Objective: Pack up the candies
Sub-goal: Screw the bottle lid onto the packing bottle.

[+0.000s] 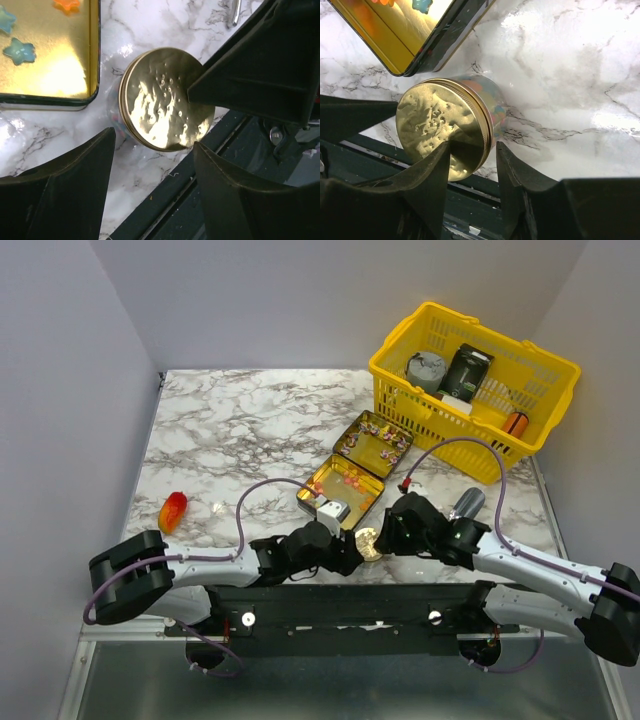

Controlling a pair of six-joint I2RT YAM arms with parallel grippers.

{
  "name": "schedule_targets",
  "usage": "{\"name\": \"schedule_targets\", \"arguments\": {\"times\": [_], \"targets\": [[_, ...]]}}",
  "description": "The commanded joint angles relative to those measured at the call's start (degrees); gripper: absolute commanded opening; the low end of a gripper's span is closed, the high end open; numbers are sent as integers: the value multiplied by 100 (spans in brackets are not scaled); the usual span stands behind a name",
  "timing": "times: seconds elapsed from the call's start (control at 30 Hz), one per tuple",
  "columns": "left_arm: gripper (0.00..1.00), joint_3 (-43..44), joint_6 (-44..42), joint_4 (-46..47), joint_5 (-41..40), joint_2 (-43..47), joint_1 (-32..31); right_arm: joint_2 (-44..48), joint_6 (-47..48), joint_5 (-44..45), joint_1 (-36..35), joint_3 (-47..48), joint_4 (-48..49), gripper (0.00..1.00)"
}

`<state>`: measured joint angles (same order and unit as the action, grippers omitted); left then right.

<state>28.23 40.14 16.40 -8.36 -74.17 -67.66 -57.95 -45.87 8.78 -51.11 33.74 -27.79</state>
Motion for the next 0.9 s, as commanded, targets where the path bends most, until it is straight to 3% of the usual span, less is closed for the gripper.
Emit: {"name": "schedule_targets", "arguments": {"times": [0.0,0.3,0.37,0.47,0.53,0.6,0.73,0.87], "targets": [[70,-282,134,354,168,-62,-90,-6,-45,151,-48,-95,-376,47],[69,-414,249,926,115,-554,-204,100,-300,28,-48,-570,-253,46],[69,-458,170,1040,63,-519,-239,109,-353,2,-48,-675,-209,40],[78,-634,-93,1416,-130,-484,-423,118,-405,-25,-48,-737,-192,39],[91,-766,-408,1672,-393,-554,-642,188,-432,-51,-48,-728,-183,39],[99,-731,-612,1928,-700,-668,-792,249,-423,-51,-48,-649,-200,41],[99,-599,-972,2200,-1447,-1133,-1153,433,-406,63,-48,-386,-411,41],[99,-660,-1254,3181,-2282,-1547,-1425,504,-388,107,-48,-219,-604,41]]}}
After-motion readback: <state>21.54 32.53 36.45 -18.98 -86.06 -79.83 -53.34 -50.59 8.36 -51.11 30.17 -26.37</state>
